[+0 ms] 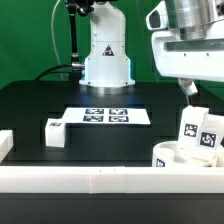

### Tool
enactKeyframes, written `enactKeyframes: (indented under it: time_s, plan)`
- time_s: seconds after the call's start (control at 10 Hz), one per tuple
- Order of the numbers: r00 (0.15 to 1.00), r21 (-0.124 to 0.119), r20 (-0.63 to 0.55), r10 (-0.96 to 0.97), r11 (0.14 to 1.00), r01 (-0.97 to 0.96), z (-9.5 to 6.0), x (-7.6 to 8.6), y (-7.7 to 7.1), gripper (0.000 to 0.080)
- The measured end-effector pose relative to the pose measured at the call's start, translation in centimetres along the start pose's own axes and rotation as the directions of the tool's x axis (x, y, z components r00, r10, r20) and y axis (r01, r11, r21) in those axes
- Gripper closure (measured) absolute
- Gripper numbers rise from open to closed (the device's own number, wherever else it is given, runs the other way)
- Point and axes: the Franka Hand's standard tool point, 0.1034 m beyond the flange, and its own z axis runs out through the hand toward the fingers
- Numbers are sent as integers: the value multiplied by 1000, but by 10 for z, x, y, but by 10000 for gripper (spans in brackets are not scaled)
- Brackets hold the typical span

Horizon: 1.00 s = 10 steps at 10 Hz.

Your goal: Assemble stool

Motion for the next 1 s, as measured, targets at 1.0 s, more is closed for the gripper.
enactKeyframes:
  time_s: [1.0]
  plan:
    - [554, -97, 12, -832, 550, 829, 5, -7, 1, 151]
